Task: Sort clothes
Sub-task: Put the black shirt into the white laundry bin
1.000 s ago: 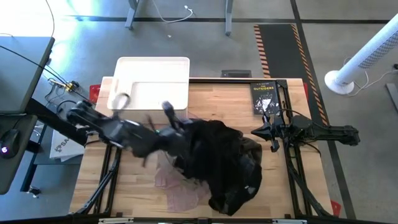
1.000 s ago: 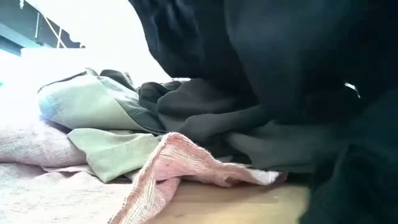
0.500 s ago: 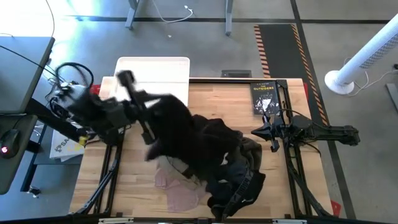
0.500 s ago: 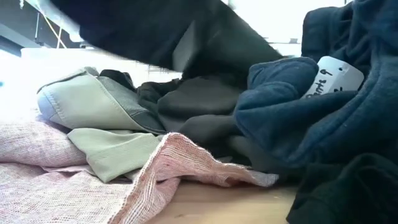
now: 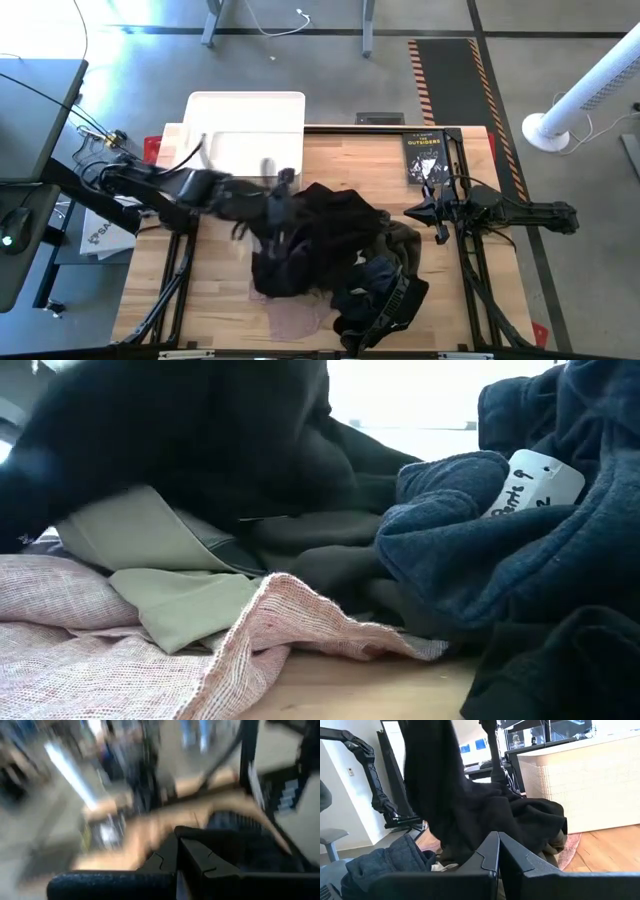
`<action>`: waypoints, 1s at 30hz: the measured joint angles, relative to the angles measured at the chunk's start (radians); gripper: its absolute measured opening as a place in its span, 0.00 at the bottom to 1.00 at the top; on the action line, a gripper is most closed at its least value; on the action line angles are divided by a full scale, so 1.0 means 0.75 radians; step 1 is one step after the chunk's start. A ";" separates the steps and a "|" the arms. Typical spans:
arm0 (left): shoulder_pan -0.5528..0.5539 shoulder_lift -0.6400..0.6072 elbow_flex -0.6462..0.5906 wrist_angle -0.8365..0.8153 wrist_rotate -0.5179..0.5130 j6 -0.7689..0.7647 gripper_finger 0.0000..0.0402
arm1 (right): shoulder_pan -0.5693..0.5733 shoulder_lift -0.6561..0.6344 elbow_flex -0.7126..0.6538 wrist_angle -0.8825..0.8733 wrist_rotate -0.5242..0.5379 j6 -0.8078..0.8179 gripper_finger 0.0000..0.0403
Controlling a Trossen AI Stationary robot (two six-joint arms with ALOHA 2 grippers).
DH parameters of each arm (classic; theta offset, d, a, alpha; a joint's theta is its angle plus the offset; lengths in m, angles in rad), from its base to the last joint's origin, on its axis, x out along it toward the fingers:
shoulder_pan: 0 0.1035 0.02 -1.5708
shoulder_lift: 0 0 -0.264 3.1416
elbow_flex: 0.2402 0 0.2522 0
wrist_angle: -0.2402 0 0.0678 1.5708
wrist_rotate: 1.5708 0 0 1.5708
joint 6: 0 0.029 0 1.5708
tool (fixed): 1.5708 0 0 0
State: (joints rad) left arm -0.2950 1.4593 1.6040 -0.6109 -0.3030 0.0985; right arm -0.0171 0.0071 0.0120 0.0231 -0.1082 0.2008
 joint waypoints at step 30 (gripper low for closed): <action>0.143 0.658 -0.270 -0.071 0.176 0.152 0.20 | 0.000 0.000 0.000 0.000 0.000 0.000 0.00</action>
State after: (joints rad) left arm -0.1878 1.9527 1.4012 -0.6640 -0.1710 0.2126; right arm -0.0170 0.0071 0.0117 0.0228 -0.1084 0.2008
